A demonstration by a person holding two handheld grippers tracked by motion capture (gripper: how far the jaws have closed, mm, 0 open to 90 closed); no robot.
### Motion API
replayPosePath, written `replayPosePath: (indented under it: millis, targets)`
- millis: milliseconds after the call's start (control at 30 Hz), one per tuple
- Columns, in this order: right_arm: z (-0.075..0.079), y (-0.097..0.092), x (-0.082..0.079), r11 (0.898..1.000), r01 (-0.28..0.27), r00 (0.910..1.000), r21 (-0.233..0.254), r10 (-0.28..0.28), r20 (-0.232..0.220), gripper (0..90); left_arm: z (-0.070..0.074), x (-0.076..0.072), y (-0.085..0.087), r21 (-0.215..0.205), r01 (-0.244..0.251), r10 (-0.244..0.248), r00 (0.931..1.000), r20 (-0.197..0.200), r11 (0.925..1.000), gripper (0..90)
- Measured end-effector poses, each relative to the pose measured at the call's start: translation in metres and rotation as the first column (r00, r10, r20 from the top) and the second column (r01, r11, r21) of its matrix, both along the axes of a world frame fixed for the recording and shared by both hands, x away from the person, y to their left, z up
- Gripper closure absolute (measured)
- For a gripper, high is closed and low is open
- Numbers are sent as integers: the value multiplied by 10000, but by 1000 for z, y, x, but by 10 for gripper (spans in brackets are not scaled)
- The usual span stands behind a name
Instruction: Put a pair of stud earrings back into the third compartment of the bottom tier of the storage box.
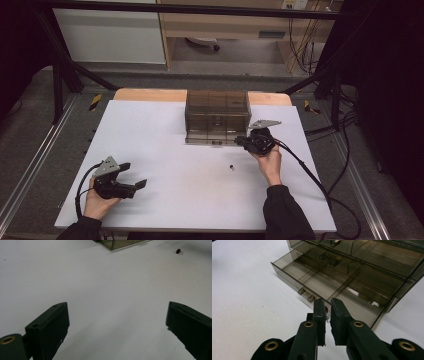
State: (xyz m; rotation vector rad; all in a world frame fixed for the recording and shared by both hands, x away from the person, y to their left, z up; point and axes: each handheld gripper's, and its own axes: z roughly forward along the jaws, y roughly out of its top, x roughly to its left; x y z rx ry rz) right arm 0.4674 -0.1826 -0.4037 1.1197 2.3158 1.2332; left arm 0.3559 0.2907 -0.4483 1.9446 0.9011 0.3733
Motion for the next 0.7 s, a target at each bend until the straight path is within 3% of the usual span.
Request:
replayPosePath:
  millis: [700]
  targets:
    - [-14,6,28,9984,561,9983,49,-560,-139,830,0,0,-1,14,8,-8,10000,-19,10000,46]
